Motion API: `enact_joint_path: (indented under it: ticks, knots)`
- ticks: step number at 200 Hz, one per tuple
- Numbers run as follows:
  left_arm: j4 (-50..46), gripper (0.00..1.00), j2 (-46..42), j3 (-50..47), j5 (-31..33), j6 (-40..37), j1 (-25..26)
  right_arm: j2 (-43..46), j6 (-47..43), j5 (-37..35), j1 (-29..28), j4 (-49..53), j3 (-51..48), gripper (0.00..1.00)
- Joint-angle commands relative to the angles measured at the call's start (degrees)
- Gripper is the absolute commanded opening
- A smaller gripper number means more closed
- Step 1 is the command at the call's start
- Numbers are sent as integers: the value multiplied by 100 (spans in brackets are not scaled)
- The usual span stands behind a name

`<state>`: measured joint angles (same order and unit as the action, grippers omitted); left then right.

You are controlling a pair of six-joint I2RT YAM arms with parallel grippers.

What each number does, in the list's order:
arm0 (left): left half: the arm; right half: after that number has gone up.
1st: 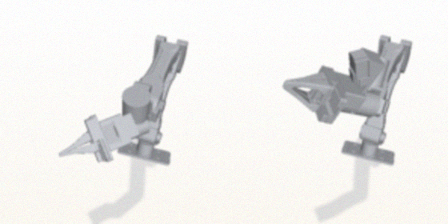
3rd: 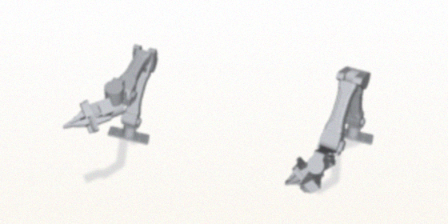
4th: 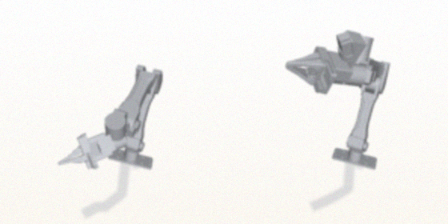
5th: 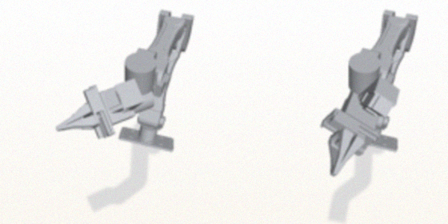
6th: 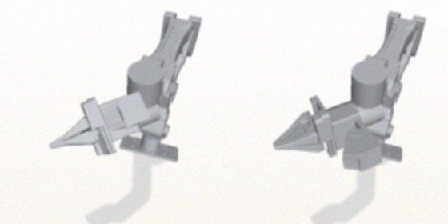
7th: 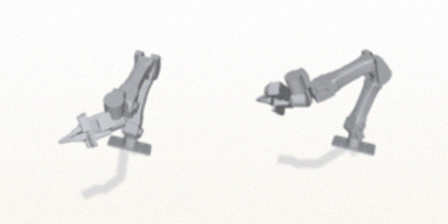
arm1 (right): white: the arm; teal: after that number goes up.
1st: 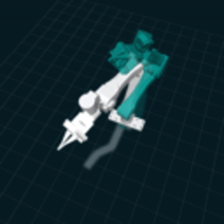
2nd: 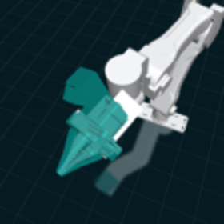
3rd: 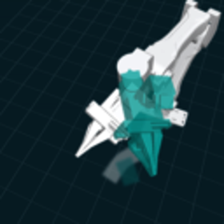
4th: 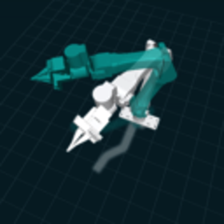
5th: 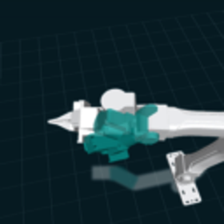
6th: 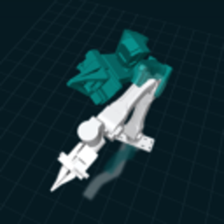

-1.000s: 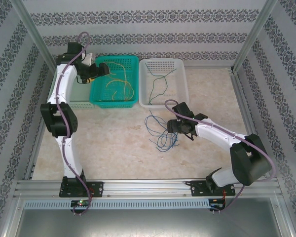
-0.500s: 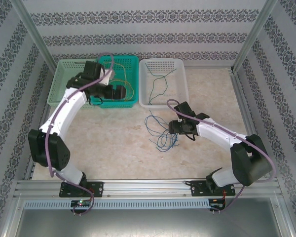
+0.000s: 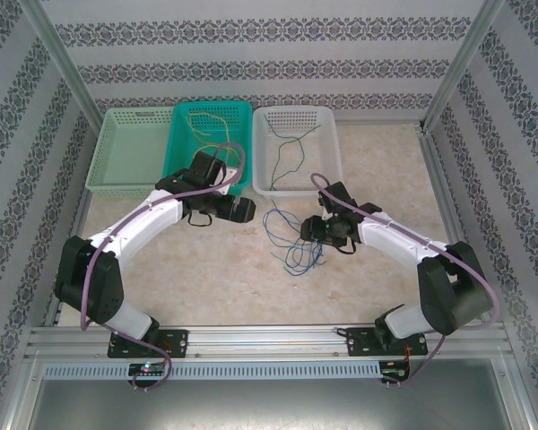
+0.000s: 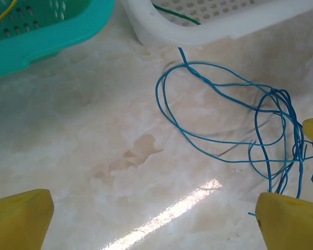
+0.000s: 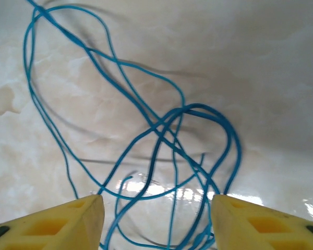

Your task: Untangle the cables

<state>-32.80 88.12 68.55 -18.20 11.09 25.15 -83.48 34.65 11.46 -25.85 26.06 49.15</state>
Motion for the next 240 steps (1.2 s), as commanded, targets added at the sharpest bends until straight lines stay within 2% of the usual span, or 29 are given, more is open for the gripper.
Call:
enact_joint_path:
  ticks: [1,50,61,82,91,141,177,209,240]
  knots:
    - [388,100,-97,1,211,116,135,-227,238,488,36,22,213,53]
    - [380,99,-162,-42,309,68,159,-741,400,733,36,-89,383,44]
    - [375,99,-202,-51,359,51,164,-880,393,773,35,-95,444,36]
    - [332,100,-281,-61,435,18,161,-796,462,676,-14,-136,472,8]
    - [310,100,-301,-70,448,7,164,-657,463,547,-41,-72,487,0]
    - [428,99,-158,-81,172,100,199,413,421,210,-79,304,645,0]
    - [868,99,-32,-59,-230,239,423,869,439,653,-31,60,731,0]
    - [1214,97,181,41,-636,288,559,899,67,1232,1,0,761,0]
    - [983,94,733,523,-940,199,665,1105,-178,1424,1,-107,670,0]
